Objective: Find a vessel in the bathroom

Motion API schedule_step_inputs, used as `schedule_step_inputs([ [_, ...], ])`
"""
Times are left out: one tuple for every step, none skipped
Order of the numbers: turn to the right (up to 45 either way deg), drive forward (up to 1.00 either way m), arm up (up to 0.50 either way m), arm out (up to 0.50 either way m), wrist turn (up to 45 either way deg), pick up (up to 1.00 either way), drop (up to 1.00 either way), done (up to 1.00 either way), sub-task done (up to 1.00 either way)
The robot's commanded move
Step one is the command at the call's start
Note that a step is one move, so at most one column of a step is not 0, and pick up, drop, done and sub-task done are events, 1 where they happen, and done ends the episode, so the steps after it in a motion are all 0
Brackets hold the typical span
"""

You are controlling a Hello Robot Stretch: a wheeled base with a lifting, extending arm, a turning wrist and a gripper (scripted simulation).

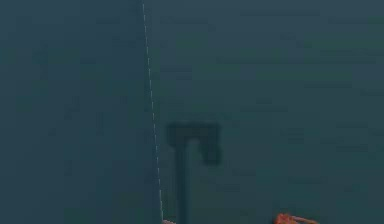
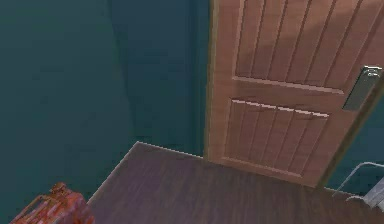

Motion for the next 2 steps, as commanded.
schedule_step_inputs([
  [0.0,0.1,0.0,0.0,0.0,0.0,0.0,0.0,0.0],
  [42.0,0.0,0.0,0.0,0.0,0.0,0.0,0.0,0.0],
])
